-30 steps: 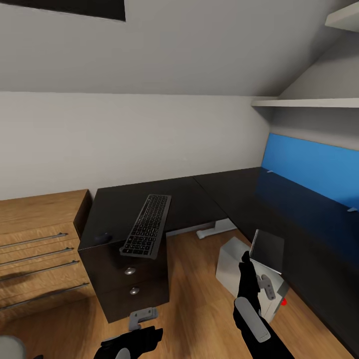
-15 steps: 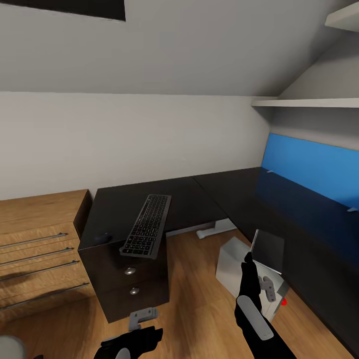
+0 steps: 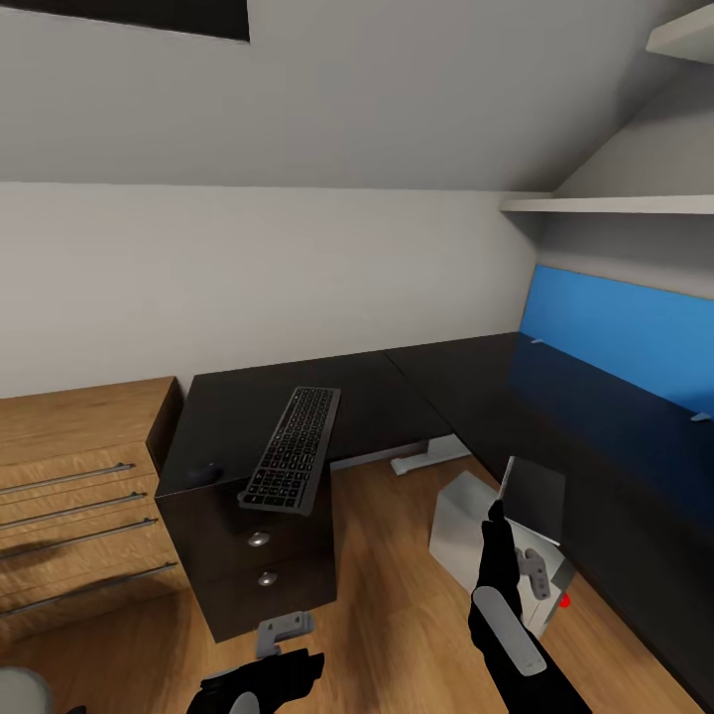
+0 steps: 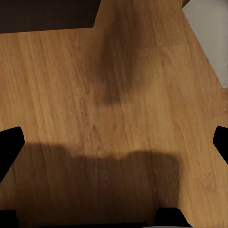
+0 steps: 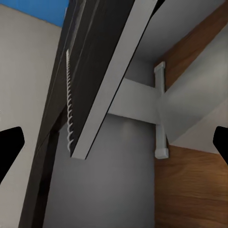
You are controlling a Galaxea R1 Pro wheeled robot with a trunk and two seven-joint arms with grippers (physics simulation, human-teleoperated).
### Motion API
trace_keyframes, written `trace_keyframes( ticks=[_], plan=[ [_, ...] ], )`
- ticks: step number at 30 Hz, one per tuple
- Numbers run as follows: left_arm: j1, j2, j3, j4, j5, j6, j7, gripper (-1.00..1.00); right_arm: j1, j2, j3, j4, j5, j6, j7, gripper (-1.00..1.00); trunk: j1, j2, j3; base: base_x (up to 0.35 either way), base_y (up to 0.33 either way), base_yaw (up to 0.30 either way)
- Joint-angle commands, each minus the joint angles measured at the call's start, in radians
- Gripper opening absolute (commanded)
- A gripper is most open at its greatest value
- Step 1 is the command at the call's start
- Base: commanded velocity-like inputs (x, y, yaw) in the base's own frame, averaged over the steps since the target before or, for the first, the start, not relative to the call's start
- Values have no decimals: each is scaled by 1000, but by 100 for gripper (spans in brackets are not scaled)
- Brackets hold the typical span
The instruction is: In the bedroom, organize the workspace by keeping the computer under the desk, ensuring the monitor is on the desk, placing the keyboard on the desk next to the monitor, placing the mouse on the desk next to the keyboard, moving the folder from the swivel chair onto the desk next to the mouse, stacking the notebook on top of the folder with the pen on top of the notebook, and positioning the swivel chair next to the desk.
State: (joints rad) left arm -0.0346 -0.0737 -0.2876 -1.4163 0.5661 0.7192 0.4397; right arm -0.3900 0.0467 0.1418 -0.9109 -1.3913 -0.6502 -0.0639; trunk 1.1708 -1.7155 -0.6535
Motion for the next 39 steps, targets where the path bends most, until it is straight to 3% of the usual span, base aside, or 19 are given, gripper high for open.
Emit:
trace_keyframes(
  ticks=[1, 9, 16, 26, 34, 39],
  plan=[
    [-1, 0, -1, -1, 10, 2, 9, 100, -1, -1, 3, -1, 0, -5, -7, 100, 0, -1, -1, 0, 0, 0],
    [-1, 0, -1, -1, 9, 2, 13, 100, 0, -1, 2, -2, 0, -5, -7, 100, -23, 41, 18, 0, 0, 0],
    [-1, 0, -1, 0, 11, 2, 11, 100, 0, -7, 0, -6, 1, -5, -5, 100, -23, 41, 18, 0, 0, 0],
    [-1, 0, -2, 4, 10, 2, 11, 100, -1, -8, -90, -6, -8, -4, -6, 100, -23, 41, 18, 0, 0, 0],
    [-1, -1, -7, 16, 10, 2, 11, 100, -1, -7, -109, -7, -13, -3, -6, 100, -23, 41, 18, 0, 0, 0],
    [-1, -1, -11, 18, 9, 2, 11, 100, -1, -5, -112, -13, -50, -3, -5, 100, -23, 41, 18, 0, 0, 0]
  ],
)
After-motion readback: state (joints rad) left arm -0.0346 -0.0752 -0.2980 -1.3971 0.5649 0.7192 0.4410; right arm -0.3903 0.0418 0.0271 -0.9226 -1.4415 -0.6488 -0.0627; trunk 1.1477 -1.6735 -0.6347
